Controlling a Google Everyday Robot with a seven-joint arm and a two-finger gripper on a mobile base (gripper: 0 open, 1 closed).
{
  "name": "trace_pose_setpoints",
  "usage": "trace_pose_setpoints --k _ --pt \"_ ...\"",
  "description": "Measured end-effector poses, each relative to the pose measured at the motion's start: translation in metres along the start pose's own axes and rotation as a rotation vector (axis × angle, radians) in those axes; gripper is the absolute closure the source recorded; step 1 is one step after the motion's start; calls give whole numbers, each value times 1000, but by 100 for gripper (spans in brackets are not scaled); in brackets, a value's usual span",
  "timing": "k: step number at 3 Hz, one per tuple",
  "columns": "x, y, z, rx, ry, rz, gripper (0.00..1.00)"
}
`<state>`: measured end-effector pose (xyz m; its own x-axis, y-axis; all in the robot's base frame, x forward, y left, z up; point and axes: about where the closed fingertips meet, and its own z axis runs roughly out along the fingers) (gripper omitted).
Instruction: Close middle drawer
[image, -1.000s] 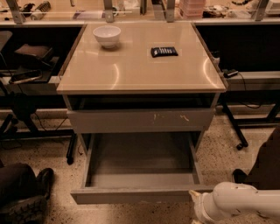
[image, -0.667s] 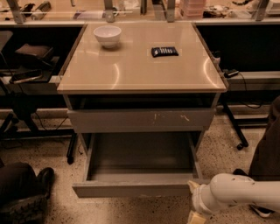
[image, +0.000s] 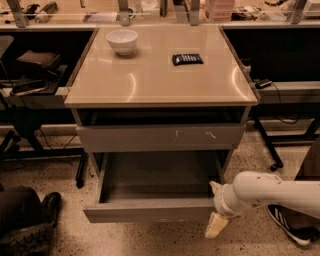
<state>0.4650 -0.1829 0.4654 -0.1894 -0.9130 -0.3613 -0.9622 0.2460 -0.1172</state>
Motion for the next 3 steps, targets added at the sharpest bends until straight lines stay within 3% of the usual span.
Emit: trace_pose_setpoints --k 1,2,3 --pt "-2 18 -7 21 29 -22 0" --pt "1 25 -28 109 87 -41 0" --pt "38 64 -24 69 165 49 0"
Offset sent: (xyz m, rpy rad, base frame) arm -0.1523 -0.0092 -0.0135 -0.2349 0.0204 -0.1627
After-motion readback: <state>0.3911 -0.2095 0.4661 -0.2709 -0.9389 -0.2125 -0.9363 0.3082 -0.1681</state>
